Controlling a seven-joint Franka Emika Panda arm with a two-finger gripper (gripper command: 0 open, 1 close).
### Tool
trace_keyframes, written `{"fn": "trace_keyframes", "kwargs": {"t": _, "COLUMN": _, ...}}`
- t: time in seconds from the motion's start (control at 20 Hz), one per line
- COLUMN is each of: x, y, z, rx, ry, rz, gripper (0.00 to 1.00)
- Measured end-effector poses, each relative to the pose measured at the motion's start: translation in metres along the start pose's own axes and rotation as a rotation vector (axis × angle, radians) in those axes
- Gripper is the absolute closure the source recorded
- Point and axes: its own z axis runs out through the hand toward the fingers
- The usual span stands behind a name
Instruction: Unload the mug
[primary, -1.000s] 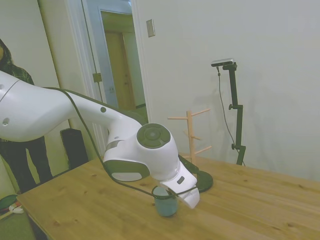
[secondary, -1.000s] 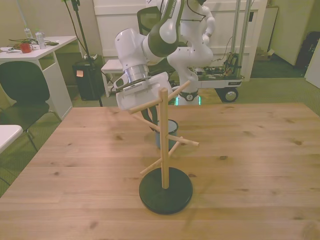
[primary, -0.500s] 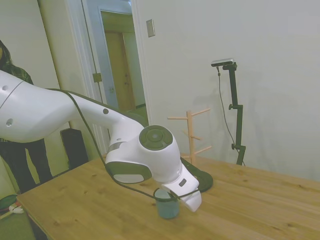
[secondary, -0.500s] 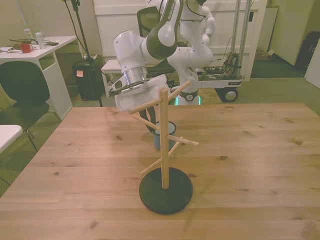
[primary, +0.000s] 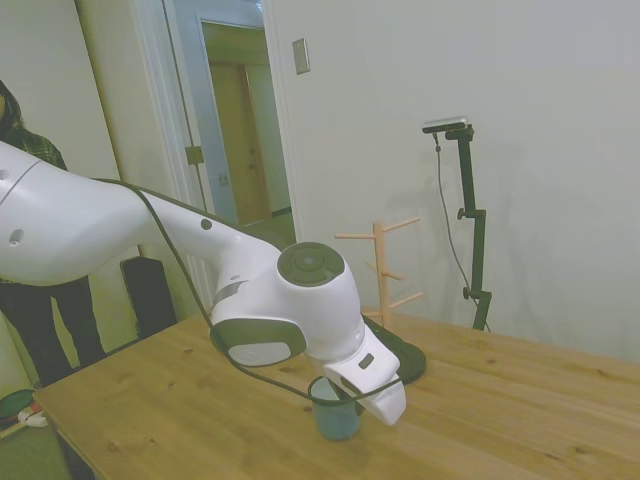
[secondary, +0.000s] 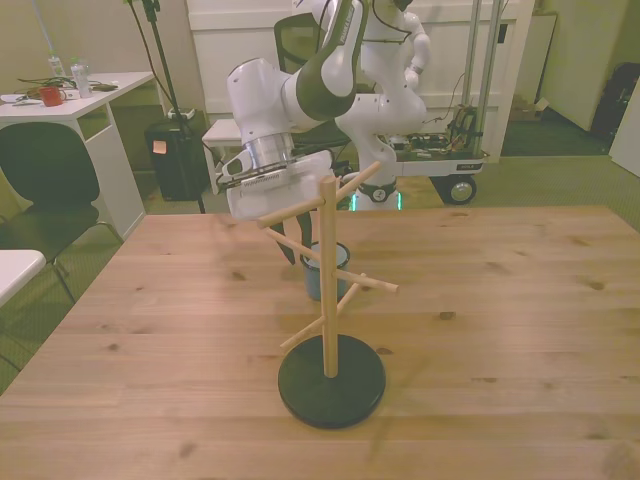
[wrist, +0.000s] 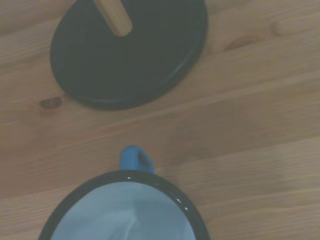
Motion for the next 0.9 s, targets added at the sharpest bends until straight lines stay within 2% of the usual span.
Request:
{"fn": "trace_keyframes", "kwargs": {"t": 0.2, "x": 0.003, "y": -0.011, "z": -0.036, "rx": -0.003, "ry": 0.044, "rz": -0.013, "gripper": 0.0}}
{"fn": "trace_keyframes", "kwargs": {"t": 0.45, "x": -0.007, "y": -0.045, "z": -0.071, "rx": -0.001, "ry": 0.022, "rz": -0.069, "gripper": 0.0}}
{"fn": "trace_keyframes", "kwargs": {"t": 0.55, "x": -0.016, "y": -0.068, "z": -0.073, "rx": -0.008, "ry": -0.003, "rz": -0.1, "gripper": 0.0}}
{"fn": "trace_keyframes", "kwargs": {"t": 0.9, "x": -0.052, "y": -0.129, "z": -0.043, "rx": -0.057, "ry": -0.058, "rz": -0.174, "gripper": 0.0}}
